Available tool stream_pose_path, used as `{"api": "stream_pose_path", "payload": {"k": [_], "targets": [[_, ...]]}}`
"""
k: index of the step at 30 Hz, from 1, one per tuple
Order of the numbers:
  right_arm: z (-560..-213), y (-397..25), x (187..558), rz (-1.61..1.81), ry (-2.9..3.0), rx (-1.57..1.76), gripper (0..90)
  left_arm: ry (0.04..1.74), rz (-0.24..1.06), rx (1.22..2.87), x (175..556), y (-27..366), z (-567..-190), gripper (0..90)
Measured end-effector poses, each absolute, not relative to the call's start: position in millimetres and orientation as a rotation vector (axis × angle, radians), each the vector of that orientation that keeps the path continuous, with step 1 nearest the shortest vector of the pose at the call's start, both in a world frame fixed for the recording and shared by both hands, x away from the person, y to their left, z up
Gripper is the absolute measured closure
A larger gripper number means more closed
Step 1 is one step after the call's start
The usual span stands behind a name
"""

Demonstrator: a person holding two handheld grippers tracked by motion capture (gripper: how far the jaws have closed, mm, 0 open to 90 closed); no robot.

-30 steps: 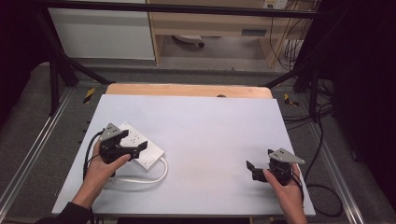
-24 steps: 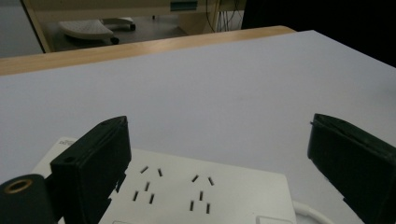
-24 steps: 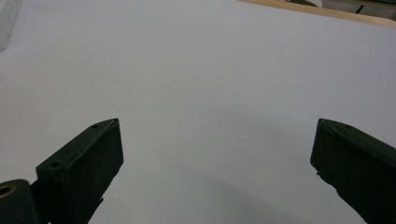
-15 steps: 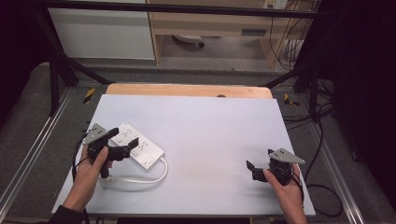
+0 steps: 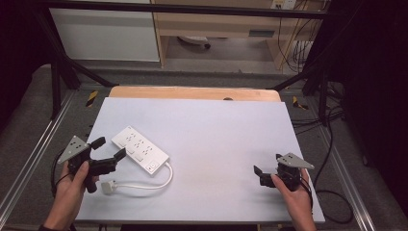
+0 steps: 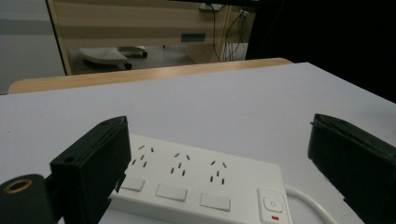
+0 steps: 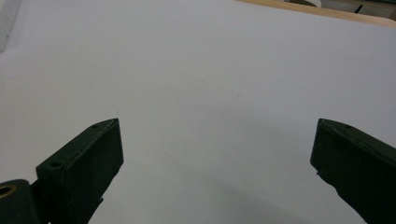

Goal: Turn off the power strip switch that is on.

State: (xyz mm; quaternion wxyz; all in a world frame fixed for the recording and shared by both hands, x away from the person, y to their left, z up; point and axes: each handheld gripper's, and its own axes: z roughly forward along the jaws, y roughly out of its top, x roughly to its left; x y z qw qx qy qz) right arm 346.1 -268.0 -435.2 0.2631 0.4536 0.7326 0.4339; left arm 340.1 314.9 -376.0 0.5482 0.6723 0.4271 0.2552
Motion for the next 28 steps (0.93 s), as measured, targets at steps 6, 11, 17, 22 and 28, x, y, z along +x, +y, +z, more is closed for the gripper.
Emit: {"api": "stream_pose_path", "payload": {"k": [6,11,17,22,28], "targets": [[-435,-268,347,1.176,1.979,1.233,3.0,1.033,0.617,1.558,330,329,-377,5.9],[-435,-269,347,1.175,1.978,1.236,3.0,1.033,0.613,1.564,325,336,-382,5.9],[-436,-269,347,1.175,1.976,1.233,3.0,1.051,0.602,1.56,321,344,-390,5.9],[-436,-269,347,1.172,1.978,1.238,3.0,1.065,0.579,1.581,320,347,-403,5.9],[-438,-270,349,1.147,1.979,1.261,3.0,1.061,0.534,1.672,319,337,-419,6.3]]}}
